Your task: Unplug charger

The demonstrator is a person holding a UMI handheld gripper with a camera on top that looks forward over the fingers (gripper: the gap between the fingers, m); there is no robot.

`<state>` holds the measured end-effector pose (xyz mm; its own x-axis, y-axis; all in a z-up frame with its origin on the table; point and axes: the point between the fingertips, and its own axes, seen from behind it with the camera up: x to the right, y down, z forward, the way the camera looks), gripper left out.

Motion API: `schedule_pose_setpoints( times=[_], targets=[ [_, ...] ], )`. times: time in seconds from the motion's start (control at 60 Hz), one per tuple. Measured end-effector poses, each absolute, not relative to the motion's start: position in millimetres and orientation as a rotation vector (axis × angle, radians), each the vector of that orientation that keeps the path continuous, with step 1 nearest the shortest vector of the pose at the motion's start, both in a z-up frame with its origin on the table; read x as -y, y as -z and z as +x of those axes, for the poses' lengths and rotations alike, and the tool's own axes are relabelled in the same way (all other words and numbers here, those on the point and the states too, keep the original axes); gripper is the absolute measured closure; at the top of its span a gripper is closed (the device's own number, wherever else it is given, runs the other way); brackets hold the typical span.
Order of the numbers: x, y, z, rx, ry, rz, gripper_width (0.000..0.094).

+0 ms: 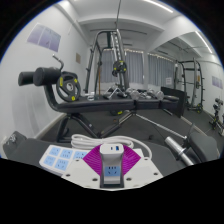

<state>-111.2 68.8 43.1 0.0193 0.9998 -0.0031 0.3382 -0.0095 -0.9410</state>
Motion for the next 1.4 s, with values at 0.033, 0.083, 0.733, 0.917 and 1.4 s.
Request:
schedule_pose_setpoints(
  times=[0.033,0.083,0.733,0.917,1.4],
  targets=[
    [-71.1,-72.0,-112.4,1.38,-1.086,-1.45,0.0716],
    [-81.7,-120.4,-109.7,1.299,-1.152,-1.411,0.0719],
    [-219.6,21.6,-77.3,1.625,-0.768,-1.718,0.0612],
    [-226.4,23.5,-87.2,1.603,-0.753,-1.715,0.0122],
    [-179.0,-109.3,90.7,1.517,-0.872,-1.65,0.0078]
  ],
)
